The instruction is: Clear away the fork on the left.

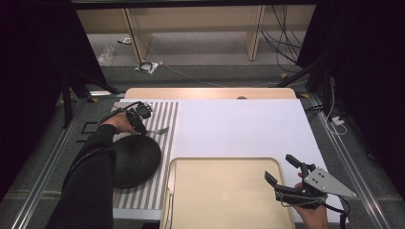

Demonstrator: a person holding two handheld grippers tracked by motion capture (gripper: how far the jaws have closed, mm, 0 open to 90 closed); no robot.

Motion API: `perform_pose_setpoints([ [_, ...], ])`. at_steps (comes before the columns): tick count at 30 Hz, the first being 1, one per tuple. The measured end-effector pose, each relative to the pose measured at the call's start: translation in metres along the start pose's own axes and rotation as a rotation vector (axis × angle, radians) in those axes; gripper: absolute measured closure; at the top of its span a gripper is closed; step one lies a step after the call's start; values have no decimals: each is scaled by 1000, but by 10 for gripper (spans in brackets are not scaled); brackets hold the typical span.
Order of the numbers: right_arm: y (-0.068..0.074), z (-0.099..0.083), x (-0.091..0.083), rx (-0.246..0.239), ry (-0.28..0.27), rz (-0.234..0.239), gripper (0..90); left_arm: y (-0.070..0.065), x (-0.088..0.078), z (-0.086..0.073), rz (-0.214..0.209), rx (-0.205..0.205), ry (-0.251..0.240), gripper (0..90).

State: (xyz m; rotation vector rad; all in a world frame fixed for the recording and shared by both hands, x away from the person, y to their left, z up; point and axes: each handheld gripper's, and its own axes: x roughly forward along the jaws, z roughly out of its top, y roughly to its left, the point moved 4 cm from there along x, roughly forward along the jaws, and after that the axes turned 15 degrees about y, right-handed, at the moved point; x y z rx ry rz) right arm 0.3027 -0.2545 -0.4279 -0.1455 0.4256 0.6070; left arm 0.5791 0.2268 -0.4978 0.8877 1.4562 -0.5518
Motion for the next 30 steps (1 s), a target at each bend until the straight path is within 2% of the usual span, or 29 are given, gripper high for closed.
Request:
perform_pose_setpoints([
  [6, 0, 0, 0, -1, 1, -1, 134, 0, 0, 0, -4, 3, -1, 625],
  [8, 0, 0, 0, 0, 1, -2, 134, -1, 0, 1, -7, 14, 3, 648],
  [30, 0, 0, 0, 0, 2, -1, 134, -4, 0, 0, -52, 26, -3, 831],
])
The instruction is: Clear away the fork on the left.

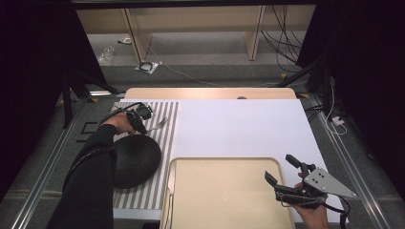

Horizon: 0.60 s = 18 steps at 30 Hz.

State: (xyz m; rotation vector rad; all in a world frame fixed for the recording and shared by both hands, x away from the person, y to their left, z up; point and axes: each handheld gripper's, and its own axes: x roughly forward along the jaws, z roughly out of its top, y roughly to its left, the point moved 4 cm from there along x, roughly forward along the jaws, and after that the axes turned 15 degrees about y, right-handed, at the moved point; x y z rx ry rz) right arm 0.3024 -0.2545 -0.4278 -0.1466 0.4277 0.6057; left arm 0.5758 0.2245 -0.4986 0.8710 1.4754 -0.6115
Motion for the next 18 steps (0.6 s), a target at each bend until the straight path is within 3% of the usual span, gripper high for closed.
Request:
perform_pose_setpoints([
  [4, 0, 0, 0, 0, 0, -1, 134, 0, 0, 0, 7, 4, -5, 836],
  [8, 0, 0, 0, 0, -1, -1, 134, 3, -3, -1, 42, -5, -7, 838],
  [11, 0, 0, 0, 0, 0, -1, 134, 9, -8, -4, 107, -12, -18, 838],
  [14, 0, 0, 0, 0, 0, -1, 134, 11, -10, -6, 128, -24, -29, 838],
  [18, 0, 0, 0, -3, -3, -2, 135, 15, -17, -10, 190, -31, -35, 838],
])
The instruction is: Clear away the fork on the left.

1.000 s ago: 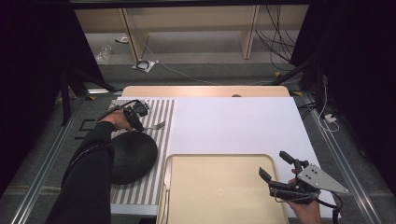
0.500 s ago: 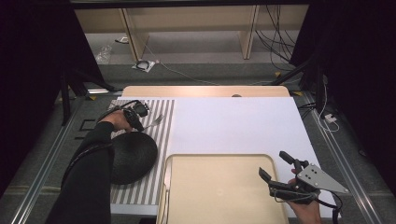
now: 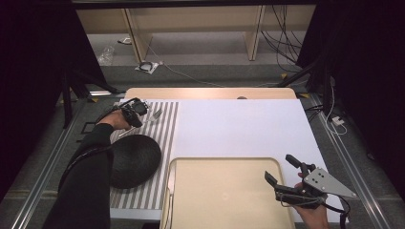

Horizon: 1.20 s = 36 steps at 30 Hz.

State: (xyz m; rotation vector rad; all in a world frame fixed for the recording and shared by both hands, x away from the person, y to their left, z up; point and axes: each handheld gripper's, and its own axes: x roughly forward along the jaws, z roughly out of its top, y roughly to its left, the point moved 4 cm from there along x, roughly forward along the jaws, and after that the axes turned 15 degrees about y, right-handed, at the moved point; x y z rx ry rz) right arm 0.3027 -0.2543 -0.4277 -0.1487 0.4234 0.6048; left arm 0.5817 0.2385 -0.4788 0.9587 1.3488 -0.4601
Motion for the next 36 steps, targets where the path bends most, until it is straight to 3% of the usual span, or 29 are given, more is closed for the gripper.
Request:
perform_pose_setpoints([
  [7, 1, 0, 0, -1, 2, -2, 135, 1, -11, -6, 6, -23, 1, 838],
  [9, 1, 0, 0, -1, 5, -1, 135, 0, -21, -9, -16, -49, -16, 837],
  [12, 1, 0, 0, -4, 2, -2, 135, -2, -28, -11, -15, -60, -18, 837],
  [17, 1, 0, 0, -6, 6, -4, 135, -7, -48, -13, -18, -114, -36, 837],
  [22, 2, 1, 0, -6, -1, -2, 135, -21, -66, -14, -58, -160, -77, 837],
  [27, 1, 1, -1, -6, -5, -1, 136, -32, -74, -15, -68, -158, -75, 838],
  [31, 2, 1, -1, -5, -5, 0, 136, -44, -85, -19, -93, -174, -104, 838],
  [36, 2, 1, -1, -4, -5, 2, 136, -64, -100, -25, -105, -154, -129, 838],
])
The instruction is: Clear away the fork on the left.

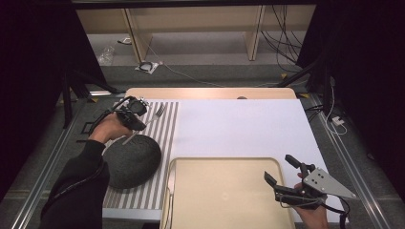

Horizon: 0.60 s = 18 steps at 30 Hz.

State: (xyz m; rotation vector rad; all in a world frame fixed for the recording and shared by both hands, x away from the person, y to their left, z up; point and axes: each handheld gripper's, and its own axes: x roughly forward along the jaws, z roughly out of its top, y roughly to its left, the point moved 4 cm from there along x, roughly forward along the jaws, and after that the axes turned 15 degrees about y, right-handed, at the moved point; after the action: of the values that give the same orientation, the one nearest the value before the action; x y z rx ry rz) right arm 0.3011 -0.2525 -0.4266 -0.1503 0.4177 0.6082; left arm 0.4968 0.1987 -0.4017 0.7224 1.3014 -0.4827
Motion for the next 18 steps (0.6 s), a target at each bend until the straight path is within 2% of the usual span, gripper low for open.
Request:
perform_pose_setpoints([
  [8, 0, 0, 0, -2, 5, -4, 136, -19, -3, -6, -11, 18, -5, 838],
  [9, 0, 0, 0, -3, 6, -4, 136, -25, -5, -8, -15, 27, -18, 838],
  [10, 0, 0, 0, -3, 3, -4, 136, -25, -5, -8, -15, 27, -18, 838],
  [11, 0, 0, 0, -2, 3, -4, 136, -32, -8, -10, -17, 39, -27, 838],
  [12, 0, 0, 0, -2, 3, -4, 136, -32, -8, -10, -17, 39, -27, 838],
  [15, 0, 0, 0, -3, 3, -4, 136, -44, -12, -12, -12, 54, -38, 837],
  [16, 0, 0, 0, -4, 4, -4, 136, -52, -13, -13, -21, 67, -45, 837],
  [18, 0, 0, 0, -4, 5, -5, 136, -57, -13, -14, -23, 72, -51, 838],
])
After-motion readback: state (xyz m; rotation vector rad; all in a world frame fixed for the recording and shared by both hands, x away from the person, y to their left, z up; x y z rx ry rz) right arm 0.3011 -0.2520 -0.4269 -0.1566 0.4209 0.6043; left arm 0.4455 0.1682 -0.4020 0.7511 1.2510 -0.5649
